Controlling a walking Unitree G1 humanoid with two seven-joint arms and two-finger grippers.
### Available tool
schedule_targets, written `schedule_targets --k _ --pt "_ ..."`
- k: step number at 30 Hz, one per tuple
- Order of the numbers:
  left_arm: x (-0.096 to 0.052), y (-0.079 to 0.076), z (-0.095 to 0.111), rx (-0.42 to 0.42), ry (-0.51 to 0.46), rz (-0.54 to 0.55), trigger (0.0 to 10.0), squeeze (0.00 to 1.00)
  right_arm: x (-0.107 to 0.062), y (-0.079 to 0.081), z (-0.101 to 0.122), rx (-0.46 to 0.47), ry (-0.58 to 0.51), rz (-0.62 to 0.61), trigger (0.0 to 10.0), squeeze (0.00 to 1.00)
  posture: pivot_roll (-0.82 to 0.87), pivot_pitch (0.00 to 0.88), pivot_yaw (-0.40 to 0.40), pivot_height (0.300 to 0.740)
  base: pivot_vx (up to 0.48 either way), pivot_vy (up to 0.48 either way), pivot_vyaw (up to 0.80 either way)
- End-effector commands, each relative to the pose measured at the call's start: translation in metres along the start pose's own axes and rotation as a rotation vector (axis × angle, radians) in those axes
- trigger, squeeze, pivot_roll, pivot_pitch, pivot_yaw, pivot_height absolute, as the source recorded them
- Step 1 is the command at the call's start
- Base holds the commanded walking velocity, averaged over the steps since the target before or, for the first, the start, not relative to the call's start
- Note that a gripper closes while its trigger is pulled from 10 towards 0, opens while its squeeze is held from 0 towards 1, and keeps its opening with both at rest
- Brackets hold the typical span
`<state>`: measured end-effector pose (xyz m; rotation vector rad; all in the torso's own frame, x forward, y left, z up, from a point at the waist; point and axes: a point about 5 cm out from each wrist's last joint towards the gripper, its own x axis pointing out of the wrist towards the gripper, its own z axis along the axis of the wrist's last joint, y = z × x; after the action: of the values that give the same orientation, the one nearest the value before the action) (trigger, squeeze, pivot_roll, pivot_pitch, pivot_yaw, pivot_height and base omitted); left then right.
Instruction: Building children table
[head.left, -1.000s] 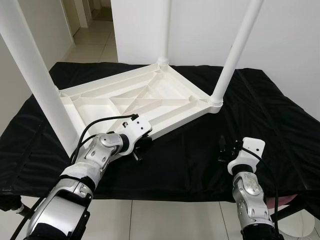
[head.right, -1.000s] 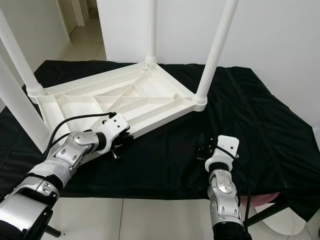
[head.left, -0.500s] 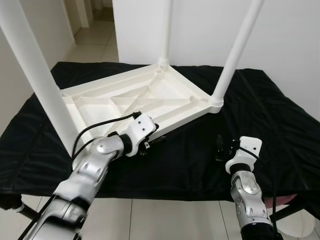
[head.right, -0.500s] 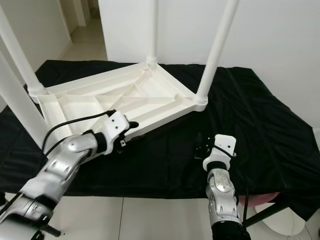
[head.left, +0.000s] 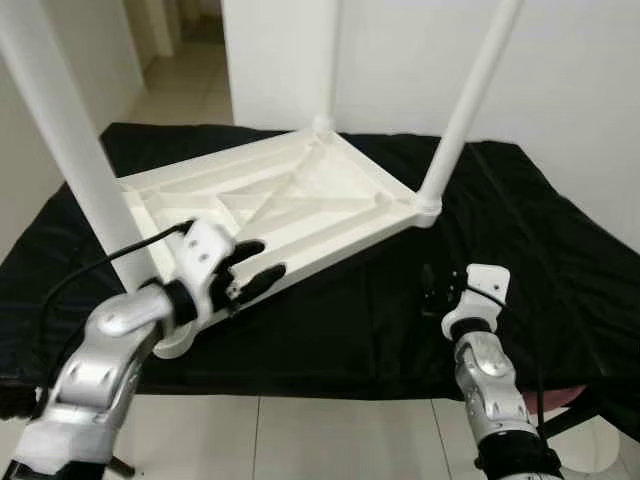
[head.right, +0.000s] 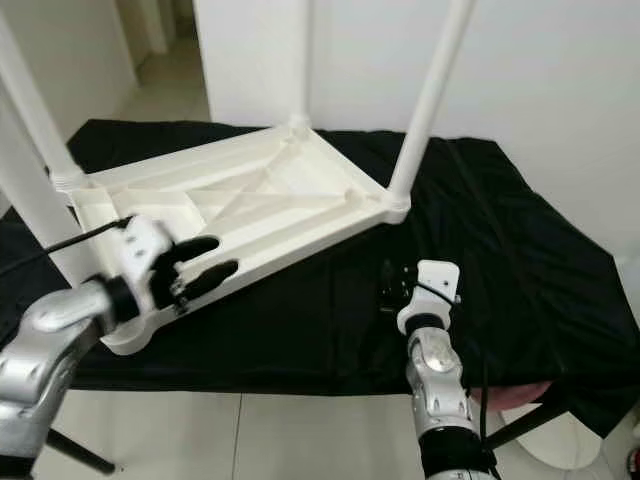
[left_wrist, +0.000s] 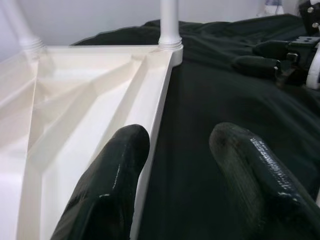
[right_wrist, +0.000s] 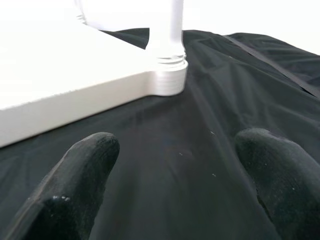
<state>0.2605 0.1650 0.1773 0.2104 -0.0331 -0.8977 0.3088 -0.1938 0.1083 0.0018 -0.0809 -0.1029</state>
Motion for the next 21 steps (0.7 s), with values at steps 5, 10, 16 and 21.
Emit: schedule_targets --k 5,10,16,21 --pt "-0.039 -0.013 0.002 -0.090 -0.017 -0.075 10.0 0.00 0.008 0.009 0.000 0.000 0.001 0.042 10.0 0.00 0.12 0.000 -0.089 0.740 0.000 0.000 0.00" --pt "-0.059 -0.011 0.003 -0.129 -0.028 -0.053 10.0 0.00 0.010 0.012 0.000 0.000 -0.001 0.057 10.0 0.00 0.13 0.000 -0.089 0.740 0.000 0.000 0.00" --pt "-0.102 0.001 0.000 -0.199 0.013 0.048 10.0 0.00 0.013 0.014 0.000 -0.005 0.000 0.075 10.0 0.00 0.14 0.000 -0.095 0.740 0.000 0.000 0.00" --pt "-0.126 0.008 -0.001 -0.228 0.048 0.115 10.0 0.00 0.014 0.014 0.000 -0.008 0.001 0.082 10.0 0.00 0.14 0.000 -0.100 0.740 0.000 0.000 0.00"
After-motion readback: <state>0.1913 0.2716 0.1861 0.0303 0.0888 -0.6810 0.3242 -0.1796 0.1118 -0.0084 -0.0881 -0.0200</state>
